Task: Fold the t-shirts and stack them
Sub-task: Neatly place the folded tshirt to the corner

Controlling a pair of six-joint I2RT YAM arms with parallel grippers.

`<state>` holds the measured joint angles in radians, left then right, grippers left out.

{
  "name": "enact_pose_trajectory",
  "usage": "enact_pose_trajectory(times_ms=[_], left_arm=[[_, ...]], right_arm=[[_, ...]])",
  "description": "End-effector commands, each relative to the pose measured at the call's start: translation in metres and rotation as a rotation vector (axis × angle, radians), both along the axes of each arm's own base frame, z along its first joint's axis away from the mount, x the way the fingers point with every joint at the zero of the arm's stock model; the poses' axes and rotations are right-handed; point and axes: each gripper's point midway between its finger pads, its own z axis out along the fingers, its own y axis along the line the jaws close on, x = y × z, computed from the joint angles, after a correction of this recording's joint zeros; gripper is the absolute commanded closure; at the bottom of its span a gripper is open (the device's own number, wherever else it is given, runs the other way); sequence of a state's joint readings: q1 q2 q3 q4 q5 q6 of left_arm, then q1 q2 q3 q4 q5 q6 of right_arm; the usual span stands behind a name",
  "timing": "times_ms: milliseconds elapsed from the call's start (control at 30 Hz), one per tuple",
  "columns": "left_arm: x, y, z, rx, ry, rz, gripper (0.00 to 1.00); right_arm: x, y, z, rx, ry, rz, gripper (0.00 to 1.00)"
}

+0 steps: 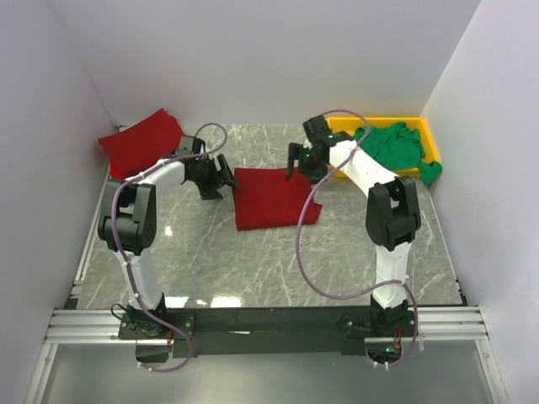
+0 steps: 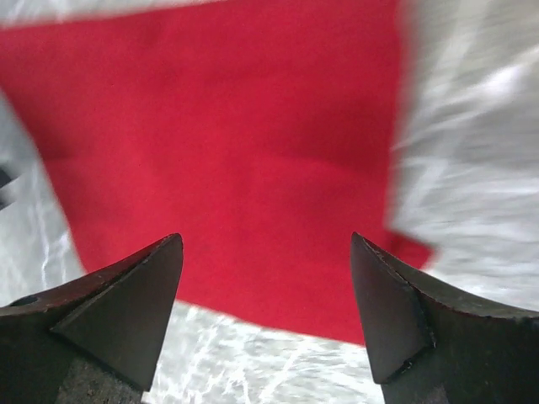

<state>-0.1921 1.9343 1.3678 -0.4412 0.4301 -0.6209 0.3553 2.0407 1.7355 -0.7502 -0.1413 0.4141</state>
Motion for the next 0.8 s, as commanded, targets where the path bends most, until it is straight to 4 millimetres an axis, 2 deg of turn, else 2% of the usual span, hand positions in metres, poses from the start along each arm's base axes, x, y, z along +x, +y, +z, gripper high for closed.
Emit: enact_pose_trajectory(times_ms=[0,67,200,367,500,667,767], left_arm=[[0.002,-0.020,0.026,-0.131,-0.132,-0.083,0.19],[0.004,-0.024,0.024,-0.154,-0.156,-0.099,0.19],[-0.007,-0.028,0.006,-0.186,-0.129,-0.129,0.20],[-0.017,-0.028,-0.011,-0.208,-0.126,-0.126,0.20],[-0.033,-0.028,-0.037,-0.236,-0.091,-0.107,0.20],[-0.036,-0.021,-0.057,-0.198,-0.083,-0.070,0.19],[-0.037,-0.015,-0.070,-0.162,-0.074,-0.038,0.19]], right_arm=[[-0.017,0.036,0.011,0.067,-0.036,0.081,0.14],[-0.022,0.048,0.007,0.117,-0.014,0.084,0.15],[-0.031,0.061,-0.012,0.177,0.043,0.092,0.15],[-0.043,0.056,-0.041,0.154,0.117,0.084,0.16],[-0.063,0.042,-0.075,0.094,0.204,0.060,0.16],[-0.075,0.036,-0.091,0.070,0.252,0.058,0.16],[-0.079,0.035,-0.093,0.069,0.260,0.061,0.16]])
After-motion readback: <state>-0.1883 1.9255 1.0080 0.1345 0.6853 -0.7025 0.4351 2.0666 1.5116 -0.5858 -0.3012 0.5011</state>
